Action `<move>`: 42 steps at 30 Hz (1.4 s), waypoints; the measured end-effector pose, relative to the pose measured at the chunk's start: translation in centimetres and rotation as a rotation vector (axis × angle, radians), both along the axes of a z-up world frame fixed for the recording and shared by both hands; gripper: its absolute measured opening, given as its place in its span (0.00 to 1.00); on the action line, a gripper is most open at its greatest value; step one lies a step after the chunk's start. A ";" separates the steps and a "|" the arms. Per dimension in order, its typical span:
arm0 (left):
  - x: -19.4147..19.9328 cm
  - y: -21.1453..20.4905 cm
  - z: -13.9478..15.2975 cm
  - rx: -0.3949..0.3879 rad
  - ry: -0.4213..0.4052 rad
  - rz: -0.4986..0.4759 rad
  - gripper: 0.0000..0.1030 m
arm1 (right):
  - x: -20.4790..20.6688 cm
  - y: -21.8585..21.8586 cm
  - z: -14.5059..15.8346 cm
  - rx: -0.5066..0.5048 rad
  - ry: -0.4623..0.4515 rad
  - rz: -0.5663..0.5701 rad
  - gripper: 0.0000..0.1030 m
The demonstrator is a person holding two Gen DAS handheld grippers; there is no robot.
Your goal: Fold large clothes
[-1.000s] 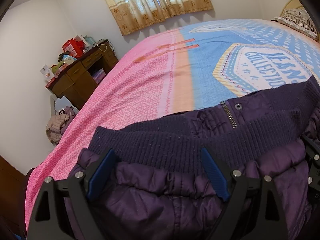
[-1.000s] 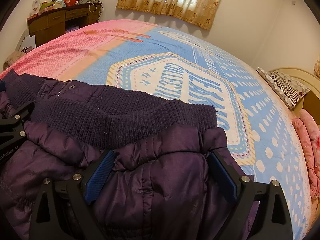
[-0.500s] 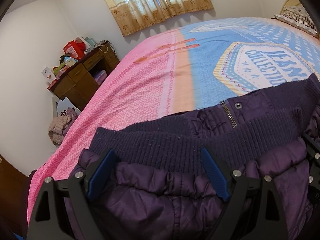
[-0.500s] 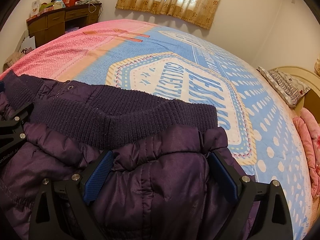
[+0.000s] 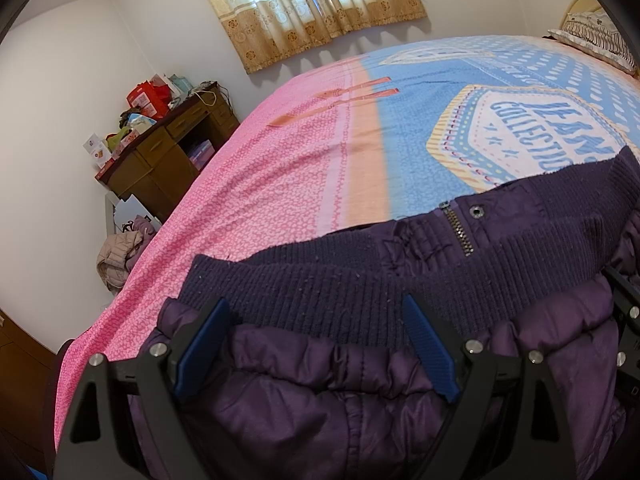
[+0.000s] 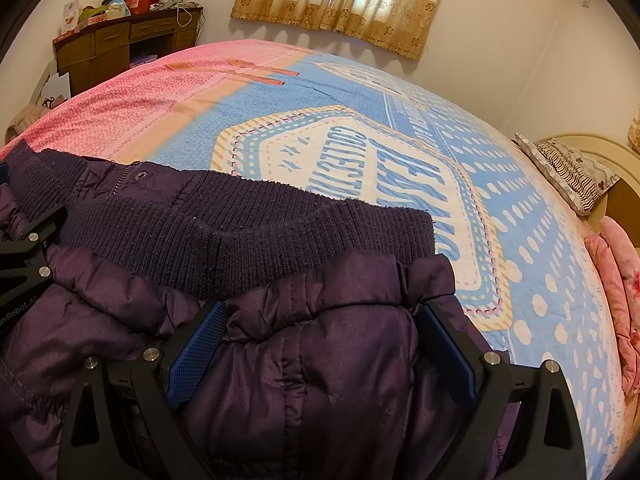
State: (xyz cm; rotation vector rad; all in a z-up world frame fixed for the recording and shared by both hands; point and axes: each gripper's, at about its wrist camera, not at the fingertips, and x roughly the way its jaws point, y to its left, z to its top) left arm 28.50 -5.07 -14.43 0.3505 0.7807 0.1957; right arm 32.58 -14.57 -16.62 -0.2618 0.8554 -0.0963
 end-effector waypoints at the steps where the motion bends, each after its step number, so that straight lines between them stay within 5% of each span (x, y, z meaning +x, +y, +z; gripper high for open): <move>1: 0.0 0.0 0.0 0.001 0.000 -0.001 0.88 | 0.0 0.0 0.0 0.000 -0.001 0.000 0.92; 7: 0.0 0.0 0.0 -0.003 0.005 -0.003 0.89 | -0.2 -0.3 0.4 0.025 -0.003 0.006 0.94; 11: -1.2 3.4 2.4 -0.198 0.037 -0.024 0.88 | -2.0 -1.0 2.5 0.048 -0.001 0.026 0.94; 18: -7.1 14.0 7.7 -0.434 -0.072 -0.154 1.00 | -14.5 7.2 8.8 0.032 -0.236 0.252 0.94; 23: -5.5 20.7 5.0 -0.568 0.017 -0.188 1.00 | -20.3 17.7 6.4 -0.018 -0.224 0.555 0.94; 27: -4.8 22.7 2.1 -0.774 0.114 -0.215 1.00 | -22.3 23.7 2.6 -0.119 -0.193 0.711 0.94; 38: -1.1 22.5 -3.0 -0.932 0.246 -0.317 0.99 | -18.8 28.3 -3.4 -0.367 -0.196 0.731 0.94; 39: -1.4 22.3 -2.9 -0.933 0.240 -0.338 0.96 | -18.6 28.1 -3.5 -0.355 -0.217 0.733 0.93; 41: -1.6 22.0 -3.1 -0.975 0.264 -0.392 0.58 | -17.9 28.0 -3.4 -0.343 -0.213 0.719 0.69; 42: -1.6 22.0 -3.3 -1.002 0.278 -0.403 0.50 | -17.7 28.0 -3.4 -0.341 -0.206 0.726 0.60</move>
